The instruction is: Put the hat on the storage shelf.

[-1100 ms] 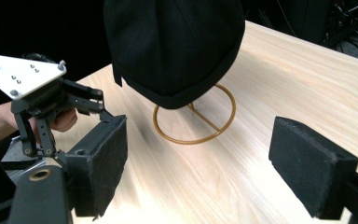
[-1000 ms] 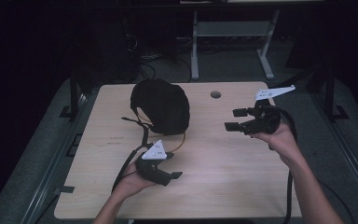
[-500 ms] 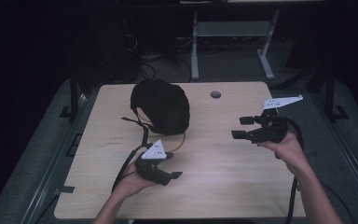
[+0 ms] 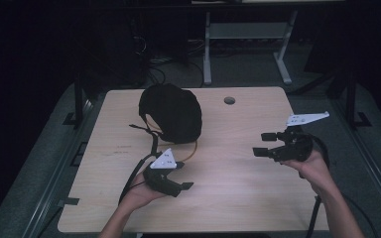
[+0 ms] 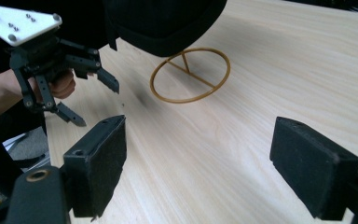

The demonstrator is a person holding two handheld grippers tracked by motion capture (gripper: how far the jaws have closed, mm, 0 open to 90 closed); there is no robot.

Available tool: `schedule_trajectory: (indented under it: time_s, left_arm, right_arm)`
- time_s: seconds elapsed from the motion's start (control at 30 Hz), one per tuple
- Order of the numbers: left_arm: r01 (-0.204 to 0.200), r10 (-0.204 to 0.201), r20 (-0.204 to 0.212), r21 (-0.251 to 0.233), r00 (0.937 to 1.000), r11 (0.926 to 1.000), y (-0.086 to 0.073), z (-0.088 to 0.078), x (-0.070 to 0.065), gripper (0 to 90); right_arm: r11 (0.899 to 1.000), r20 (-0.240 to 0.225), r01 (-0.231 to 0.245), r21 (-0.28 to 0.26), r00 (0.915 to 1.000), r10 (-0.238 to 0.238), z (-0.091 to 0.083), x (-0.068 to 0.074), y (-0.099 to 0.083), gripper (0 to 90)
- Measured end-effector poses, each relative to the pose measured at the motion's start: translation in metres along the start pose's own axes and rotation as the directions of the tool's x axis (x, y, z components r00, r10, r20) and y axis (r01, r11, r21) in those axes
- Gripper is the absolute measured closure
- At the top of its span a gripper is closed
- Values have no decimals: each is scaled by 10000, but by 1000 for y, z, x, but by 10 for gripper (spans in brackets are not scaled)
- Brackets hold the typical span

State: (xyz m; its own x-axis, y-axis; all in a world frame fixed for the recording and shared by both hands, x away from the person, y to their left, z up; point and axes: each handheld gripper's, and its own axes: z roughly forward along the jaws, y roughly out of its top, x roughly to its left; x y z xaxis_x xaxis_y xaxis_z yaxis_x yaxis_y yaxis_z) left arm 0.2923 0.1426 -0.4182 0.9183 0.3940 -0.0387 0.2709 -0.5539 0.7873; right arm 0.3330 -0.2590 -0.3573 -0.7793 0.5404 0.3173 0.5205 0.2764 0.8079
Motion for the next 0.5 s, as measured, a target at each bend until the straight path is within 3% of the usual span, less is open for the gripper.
schedule_trajectory:
  time_s: [0.5]
  left_arm:
    - [46,-47,77,150,10000,9999,-2,3,-1,258]
  right_arm:
    - [9990,261,-96,446,9996,84,-8,12,-49,178]
